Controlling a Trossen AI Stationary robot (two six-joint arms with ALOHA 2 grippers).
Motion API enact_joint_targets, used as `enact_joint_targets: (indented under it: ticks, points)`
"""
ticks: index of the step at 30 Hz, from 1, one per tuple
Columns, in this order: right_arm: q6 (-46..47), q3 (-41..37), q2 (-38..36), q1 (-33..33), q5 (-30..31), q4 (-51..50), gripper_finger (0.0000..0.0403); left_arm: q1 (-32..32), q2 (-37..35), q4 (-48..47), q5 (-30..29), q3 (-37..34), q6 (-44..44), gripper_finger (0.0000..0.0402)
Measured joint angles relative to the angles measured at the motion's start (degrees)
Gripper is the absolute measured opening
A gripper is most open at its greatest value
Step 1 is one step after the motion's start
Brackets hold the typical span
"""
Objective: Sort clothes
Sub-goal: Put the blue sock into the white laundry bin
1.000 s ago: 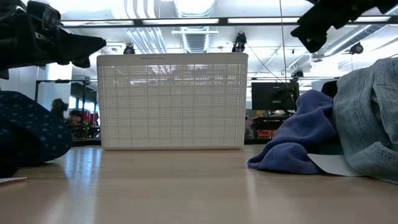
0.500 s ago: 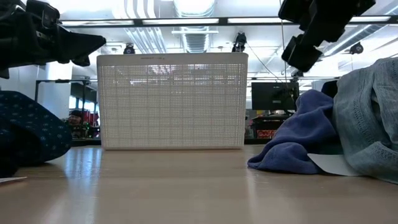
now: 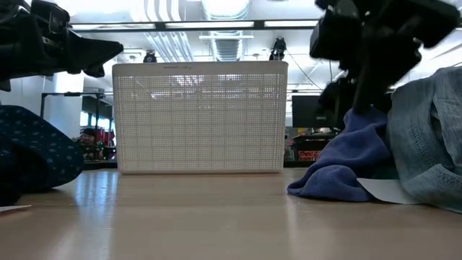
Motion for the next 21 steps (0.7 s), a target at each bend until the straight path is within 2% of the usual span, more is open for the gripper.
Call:
enact_joint_targets:
  ticks: [3,5,7,10,11,15,21]
  points:
    - [0.0,0.4,2.5,0.0,0.0,-0.3,0.0176,0.0,0.3,0.0,0.0,0.0,0.3,0.0038]
    - [0.0,1.9,4.0,0.0,-0.1,-1.8,0.0153,0.0,0.5,-0.1,0.0,0.0,0.3,0.0038]
    - [-1.2,4.2,5.3,0.1,-0.4,-3.9,0.0113,0.0,0.7,0.0,0.0,0.0,0.3,0.0038]
    - [-5.4,9.5,6.7,0.5,-0.4,-8.5,0.003,0.0,0.8,0.0,0.0,0.0,0.3,0.0038]
    - [-7.2,11.7,7.4,0.5,-0.4,-10.1,0.0016,0.0,0.8,0.0,0.0,0.0,0.3,0.0038]
    - [-11.3,21.6,9.3,0.6,0.6,-16.2,0.0016,0.0,0.8,0.0,-0.5,0.0,1.3,0.0038]
    - [-19.6,38.2,12.2,-0.1,10.2,-24.5,0.0004,0.0,0.9,0.0,-0.9,0.0,1.5,0.0038]
